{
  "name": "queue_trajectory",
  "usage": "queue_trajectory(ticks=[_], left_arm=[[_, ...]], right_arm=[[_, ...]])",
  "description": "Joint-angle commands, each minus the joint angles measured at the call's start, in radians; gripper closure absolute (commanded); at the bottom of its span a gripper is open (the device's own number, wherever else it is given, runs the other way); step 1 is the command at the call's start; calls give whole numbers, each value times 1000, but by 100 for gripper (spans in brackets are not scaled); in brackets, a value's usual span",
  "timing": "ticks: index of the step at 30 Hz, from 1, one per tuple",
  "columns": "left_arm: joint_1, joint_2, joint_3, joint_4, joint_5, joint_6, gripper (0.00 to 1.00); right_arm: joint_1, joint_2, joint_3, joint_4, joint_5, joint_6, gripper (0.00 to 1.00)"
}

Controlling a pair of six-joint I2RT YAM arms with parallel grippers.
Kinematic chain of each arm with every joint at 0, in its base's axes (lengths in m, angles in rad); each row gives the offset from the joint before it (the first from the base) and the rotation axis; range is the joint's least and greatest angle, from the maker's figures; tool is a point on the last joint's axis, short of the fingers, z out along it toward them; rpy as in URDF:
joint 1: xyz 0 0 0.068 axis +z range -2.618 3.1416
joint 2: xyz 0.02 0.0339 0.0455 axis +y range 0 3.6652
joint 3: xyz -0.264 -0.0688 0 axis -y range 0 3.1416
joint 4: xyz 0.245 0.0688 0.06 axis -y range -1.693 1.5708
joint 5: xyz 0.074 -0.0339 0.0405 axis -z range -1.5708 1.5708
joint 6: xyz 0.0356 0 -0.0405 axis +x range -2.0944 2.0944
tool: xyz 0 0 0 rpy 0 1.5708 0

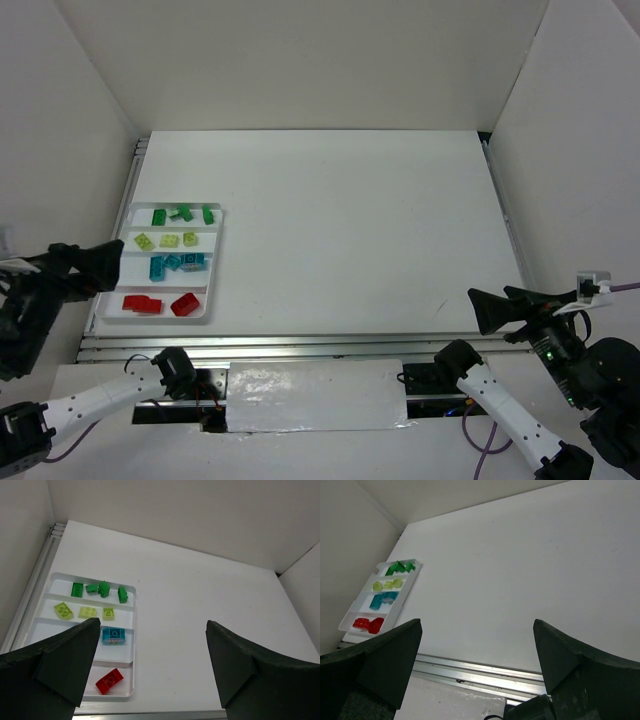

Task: Sort the legos into containers by color

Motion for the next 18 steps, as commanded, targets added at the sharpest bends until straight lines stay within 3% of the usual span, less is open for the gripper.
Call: queue_trajectory(ticks=[1,8,18], left_arm=[[-6,-25,92,-11,-76,60,0],[-6,-19,135,-59,-164,80,1],[-6,-80,112,-24,-162,108,0]], right_arm=[[4,24,37,42,27,-22,0],[6,29,61,45,70,-42,0],[3,9,28,71,69,-47,0]])
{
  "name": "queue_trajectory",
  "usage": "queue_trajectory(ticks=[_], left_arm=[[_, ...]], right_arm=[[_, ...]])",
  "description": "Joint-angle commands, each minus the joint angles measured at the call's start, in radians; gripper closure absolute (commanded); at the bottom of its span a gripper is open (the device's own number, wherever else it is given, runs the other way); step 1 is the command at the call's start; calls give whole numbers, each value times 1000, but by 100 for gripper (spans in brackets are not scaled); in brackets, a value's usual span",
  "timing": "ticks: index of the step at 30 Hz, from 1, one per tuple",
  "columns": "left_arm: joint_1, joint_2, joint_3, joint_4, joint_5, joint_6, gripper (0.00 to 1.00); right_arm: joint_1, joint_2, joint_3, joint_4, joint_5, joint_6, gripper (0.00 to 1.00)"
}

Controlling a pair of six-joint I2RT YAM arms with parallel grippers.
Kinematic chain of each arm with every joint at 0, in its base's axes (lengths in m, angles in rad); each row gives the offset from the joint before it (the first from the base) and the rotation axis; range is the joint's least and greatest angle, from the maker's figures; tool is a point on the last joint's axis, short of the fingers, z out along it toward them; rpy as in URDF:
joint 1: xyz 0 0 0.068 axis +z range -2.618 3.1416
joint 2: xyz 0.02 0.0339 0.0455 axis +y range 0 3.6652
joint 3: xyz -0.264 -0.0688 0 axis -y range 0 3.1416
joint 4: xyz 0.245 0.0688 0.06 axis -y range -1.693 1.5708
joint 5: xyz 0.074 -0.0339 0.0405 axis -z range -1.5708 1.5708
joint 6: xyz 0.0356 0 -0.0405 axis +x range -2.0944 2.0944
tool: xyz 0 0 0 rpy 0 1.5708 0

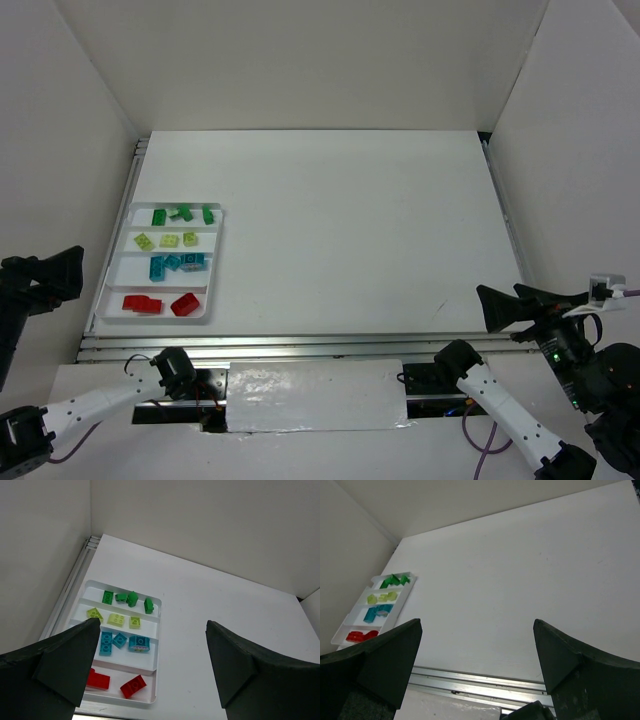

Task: Sort the legos into containers by color

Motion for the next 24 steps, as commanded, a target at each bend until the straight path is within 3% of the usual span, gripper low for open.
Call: queue_trajectory(ticks=[1,9,24], left_arm=[[-6,-8,9,34,-20,46,0],[-6,28,17,-16,3,21,1],[-6,48,-34,63,46,43,0]], right_arm=[[4,9,-7,61,15,-23,0],[6,8,-7,53,-2,-7,0],[6,11,10,58,6,2,0]])
